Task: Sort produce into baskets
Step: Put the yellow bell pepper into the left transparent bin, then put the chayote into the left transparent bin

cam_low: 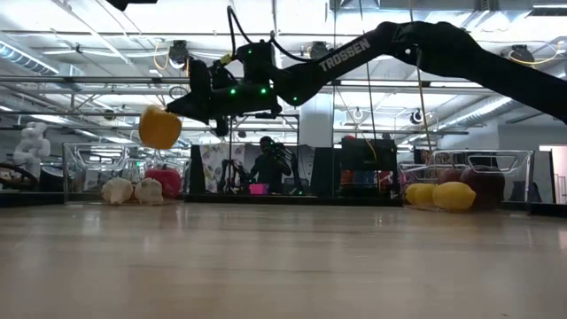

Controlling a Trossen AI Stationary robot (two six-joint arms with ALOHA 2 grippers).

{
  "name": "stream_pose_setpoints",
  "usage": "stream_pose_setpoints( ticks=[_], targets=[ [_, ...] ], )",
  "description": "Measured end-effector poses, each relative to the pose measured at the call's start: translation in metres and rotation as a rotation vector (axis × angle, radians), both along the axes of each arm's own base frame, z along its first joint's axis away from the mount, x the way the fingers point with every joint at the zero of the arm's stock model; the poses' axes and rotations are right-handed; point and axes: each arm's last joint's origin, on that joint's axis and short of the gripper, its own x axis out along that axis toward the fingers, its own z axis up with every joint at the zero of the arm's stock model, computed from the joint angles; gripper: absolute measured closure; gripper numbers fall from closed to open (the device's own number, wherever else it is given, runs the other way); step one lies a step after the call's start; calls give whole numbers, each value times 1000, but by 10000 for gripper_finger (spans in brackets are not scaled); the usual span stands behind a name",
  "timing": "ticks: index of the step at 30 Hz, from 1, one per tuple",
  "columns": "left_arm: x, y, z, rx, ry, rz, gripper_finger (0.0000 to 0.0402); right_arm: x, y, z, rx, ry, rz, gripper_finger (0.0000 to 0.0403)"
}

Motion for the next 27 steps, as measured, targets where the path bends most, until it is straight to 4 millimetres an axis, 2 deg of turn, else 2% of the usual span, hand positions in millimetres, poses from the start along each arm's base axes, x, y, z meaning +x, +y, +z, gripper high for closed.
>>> stream_pose_setpoints(
  ticks=[8, 18, 20, 23, 27],
  targets=[
    [1, 0, 1, 26, -11, -12, 153, 0, -1, 0, 10, 4, -6, 323],
    [1, 0, 2, 37, -23, -19, 153, -3, -1, 0, 41, 52, 26, 310],
    [1, 0, 2, 37, -22, -19, 153, -7, 1, 8, 53, 89, 68, 310],
    [1, 0, 2, 37, -21, -19, 153, -18, 11, 32, 35, 175, 127, 310],
    [1, 0, 2, 32, -20, -17, 153, -42, 43, 68, -36, 364, 202, 310]
  ],
)
